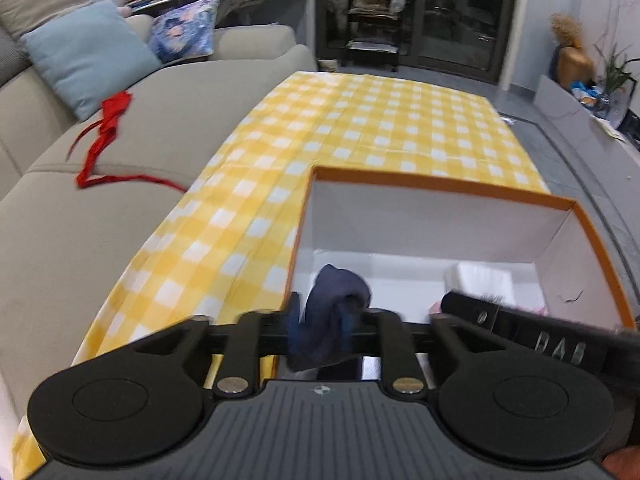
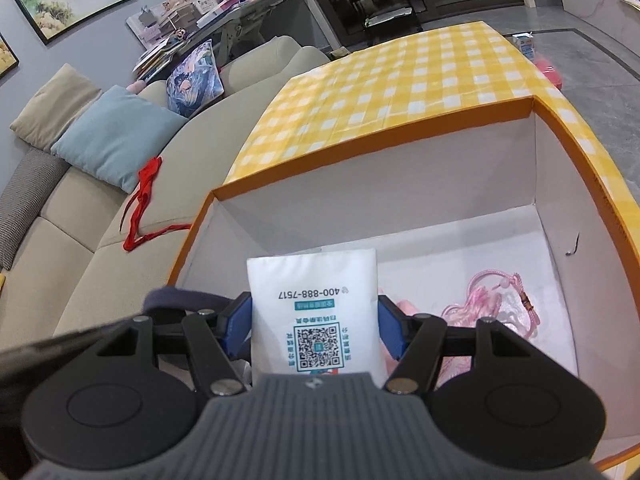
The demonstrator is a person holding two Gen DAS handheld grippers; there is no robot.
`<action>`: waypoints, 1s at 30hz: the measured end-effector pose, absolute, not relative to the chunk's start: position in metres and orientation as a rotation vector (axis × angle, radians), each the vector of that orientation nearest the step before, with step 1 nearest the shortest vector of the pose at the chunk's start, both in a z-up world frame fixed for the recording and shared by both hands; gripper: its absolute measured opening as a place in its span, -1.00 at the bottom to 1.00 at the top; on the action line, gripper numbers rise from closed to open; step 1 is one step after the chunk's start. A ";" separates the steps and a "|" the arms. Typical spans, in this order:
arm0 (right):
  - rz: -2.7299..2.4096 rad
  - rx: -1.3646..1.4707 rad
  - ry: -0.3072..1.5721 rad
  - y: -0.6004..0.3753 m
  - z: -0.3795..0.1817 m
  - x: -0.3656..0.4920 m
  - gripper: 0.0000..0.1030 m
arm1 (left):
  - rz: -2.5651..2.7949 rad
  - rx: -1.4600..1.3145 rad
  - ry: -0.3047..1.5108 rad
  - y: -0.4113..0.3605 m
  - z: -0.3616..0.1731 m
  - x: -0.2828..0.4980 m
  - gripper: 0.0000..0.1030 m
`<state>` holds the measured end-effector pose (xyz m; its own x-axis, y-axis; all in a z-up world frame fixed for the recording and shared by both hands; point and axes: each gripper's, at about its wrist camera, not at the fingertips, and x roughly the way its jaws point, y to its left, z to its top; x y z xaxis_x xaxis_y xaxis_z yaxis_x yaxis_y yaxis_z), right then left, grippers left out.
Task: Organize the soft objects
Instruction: 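Lower both tools into the box and open them, releasing packet and cloth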
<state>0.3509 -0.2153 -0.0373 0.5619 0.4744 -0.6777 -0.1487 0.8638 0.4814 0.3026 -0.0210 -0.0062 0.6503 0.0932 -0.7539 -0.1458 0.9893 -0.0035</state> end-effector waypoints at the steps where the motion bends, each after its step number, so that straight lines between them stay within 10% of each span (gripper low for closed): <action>1: 0.374 0.397 0.901 -0.216 -0.037 0.351 0.24 | 0.118 -0.086 0.843 -0.020 -0.007 0.298 0.03; 13: 0.360 0.389 0.902 -0.216 -0.038 0.352 0.25 | 0.073 -0.182 0.703 -0.016 0.014 0.275 0.92; 30: 0.394 0.370 0.896 -0.211 -0.038 0.349 0.29 | 0.069 -0.278 0.704 0.002 0.021 0.270 0.96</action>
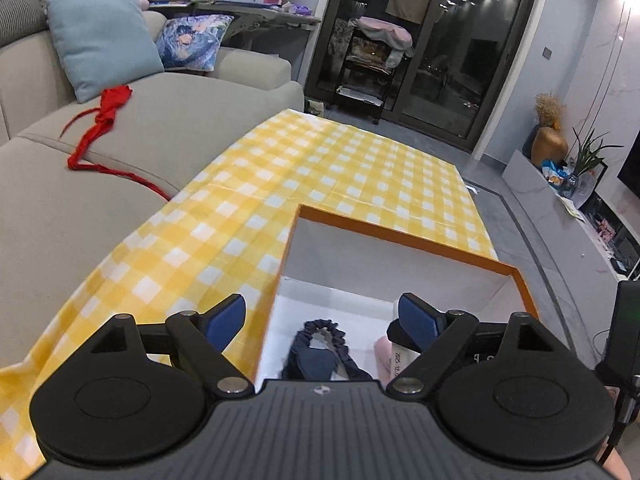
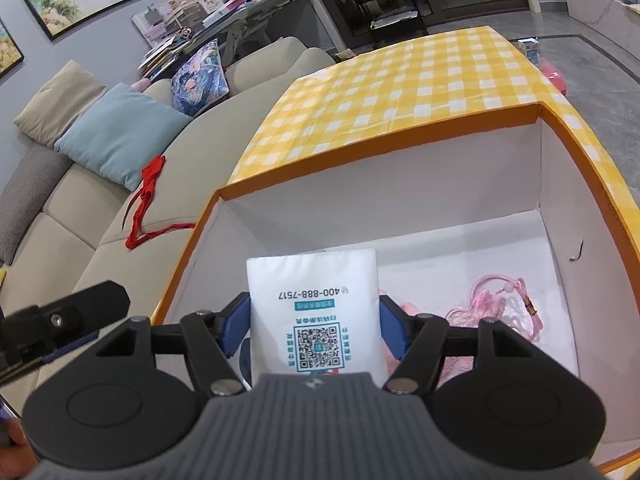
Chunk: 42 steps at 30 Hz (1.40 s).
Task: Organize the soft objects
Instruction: 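Lower both tools into the box and open them, releasing packet and cloth, then lift both tools out of the box and move back to the pile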
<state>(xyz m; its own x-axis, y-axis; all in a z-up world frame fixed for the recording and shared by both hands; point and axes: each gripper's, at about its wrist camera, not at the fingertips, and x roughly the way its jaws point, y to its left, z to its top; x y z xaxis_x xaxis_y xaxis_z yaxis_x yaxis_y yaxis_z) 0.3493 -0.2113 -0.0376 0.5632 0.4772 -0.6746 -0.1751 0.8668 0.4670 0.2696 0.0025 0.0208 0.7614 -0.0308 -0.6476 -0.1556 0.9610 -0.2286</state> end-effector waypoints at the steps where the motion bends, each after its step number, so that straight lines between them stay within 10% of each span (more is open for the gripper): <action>1: 0.399 0.359 0.894 -0.210 -0.037 0.349 0.29 | 0.068 -0.276 0.702 0.003 0.022 0.270 0.96; 12: 0.396 0.320 0.897 -0.202 -0.037 0.348 0.36 | 0.049 -0.232 0.688 0.004 0.025 0.266 0.96; 23: 0.406 0.191 0.860 -0.190 -0.024 0.337 0.93 | 0.060 -0.260 0.666 0.008 0.030 0.259 0.97; 42: 0.411 0.088 0.817 -0.193 0.017 0.300 0.95 | 0.030 -0.308 0.671 0.023 0.059 0.235 1.00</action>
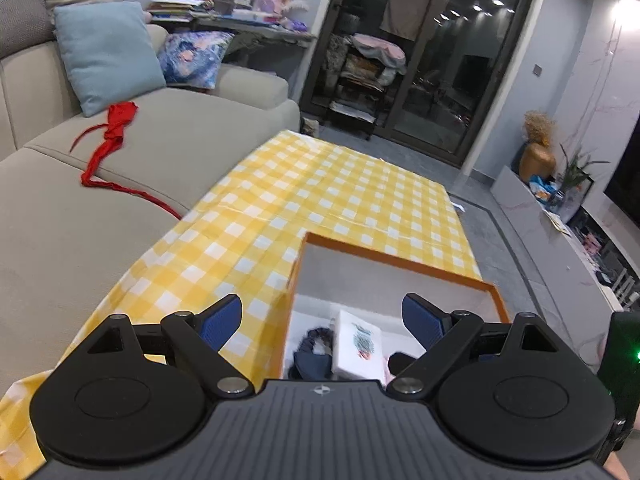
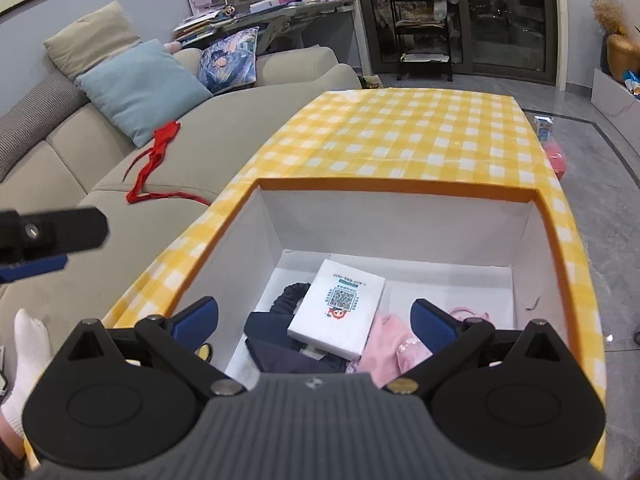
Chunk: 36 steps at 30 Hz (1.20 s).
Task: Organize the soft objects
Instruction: 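Lift both tools out of the box and move back to the pile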
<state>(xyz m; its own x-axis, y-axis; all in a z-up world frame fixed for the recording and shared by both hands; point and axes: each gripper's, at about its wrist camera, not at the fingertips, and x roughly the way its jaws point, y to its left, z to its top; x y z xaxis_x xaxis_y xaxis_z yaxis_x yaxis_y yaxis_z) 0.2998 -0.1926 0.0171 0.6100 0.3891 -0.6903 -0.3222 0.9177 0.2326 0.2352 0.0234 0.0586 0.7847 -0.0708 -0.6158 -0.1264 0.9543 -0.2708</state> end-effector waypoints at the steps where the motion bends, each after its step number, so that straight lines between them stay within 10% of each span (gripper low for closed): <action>1: 0.413 0.091 0.817 -0.194 0.021 0.296 0.95 | 0.018 -0.310 0.676 0.023 0.059 0.233 1.00; 36: 0.358 0.232 1.132 -0.210 -0.036 0.072 0.92 | -0.086 -0.237 0.959 0.080 -0.020 0.019 1.00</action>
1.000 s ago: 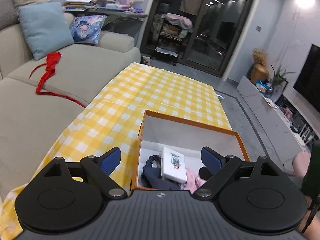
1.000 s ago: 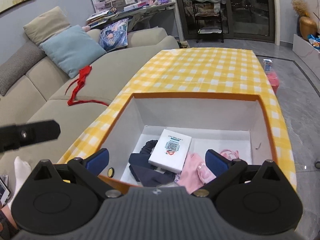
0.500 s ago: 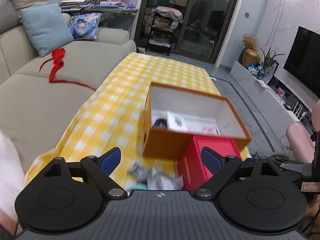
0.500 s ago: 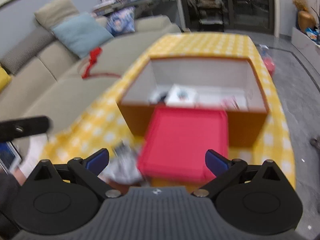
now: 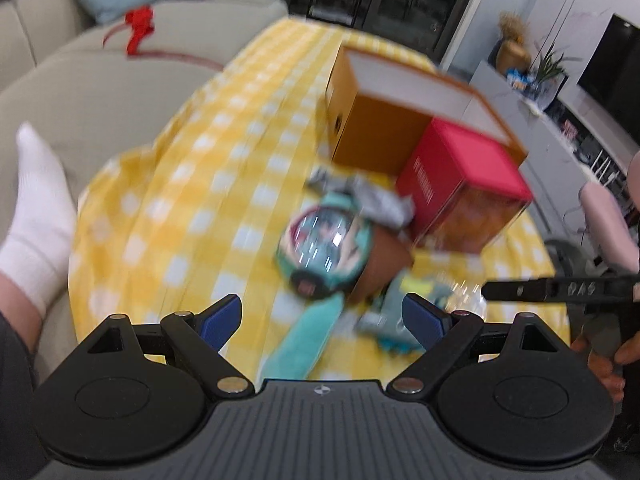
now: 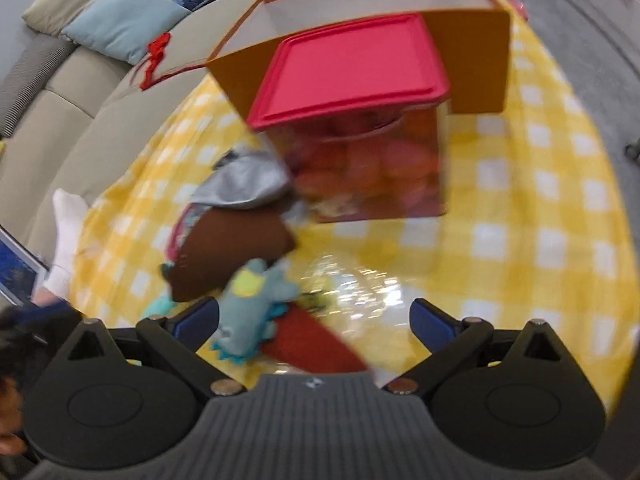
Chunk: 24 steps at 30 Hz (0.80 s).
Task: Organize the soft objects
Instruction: 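Lift both tools out of the box and move back to the pile, then close the right tool on the blue-grey plush while the left tool grasps the teal strap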
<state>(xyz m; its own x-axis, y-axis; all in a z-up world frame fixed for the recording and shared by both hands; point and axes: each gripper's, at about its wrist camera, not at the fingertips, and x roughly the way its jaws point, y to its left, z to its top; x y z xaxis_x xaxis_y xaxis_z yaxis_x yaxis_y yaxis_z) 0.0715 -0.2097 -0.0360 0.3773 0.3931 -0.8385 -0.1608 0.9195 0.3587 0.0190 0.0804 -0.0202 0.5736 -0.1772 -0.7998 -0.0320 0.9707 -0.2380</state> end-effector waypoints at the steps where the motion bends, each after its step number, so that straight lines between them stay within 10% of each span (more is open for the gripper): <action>1: 0.360 0.184 1.109 -0.198 -0.034 0.068 0.90 | -0.086 -0.240 0.988 0.082 -0.026 0.020 1.00; 6: 0.488 -0.472 0.872 -0.124 -0.035 0.030 0.86 | -0.152 -0.153 1.065 0.079 -0.053 0.019 1.00; 24: 0.628 -0.358 0.961 -0.120 -0.079 0.044 0.51 | -0.196 -0.226 1.051 0.086 -0.100 0.042 0.80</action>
<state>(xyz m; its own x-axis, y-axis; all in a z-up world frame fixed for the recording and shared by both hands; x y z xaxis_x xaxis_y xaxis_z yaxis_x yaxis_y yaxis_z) 0.0440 -0.1199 -0.0786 0.4164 0.3348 -0.8453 -0.6396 0.7686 -0.0106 0.0416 0.0863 -0.1002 0.4832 -0.2669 -0.8338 0.0524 0.9595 -0.2767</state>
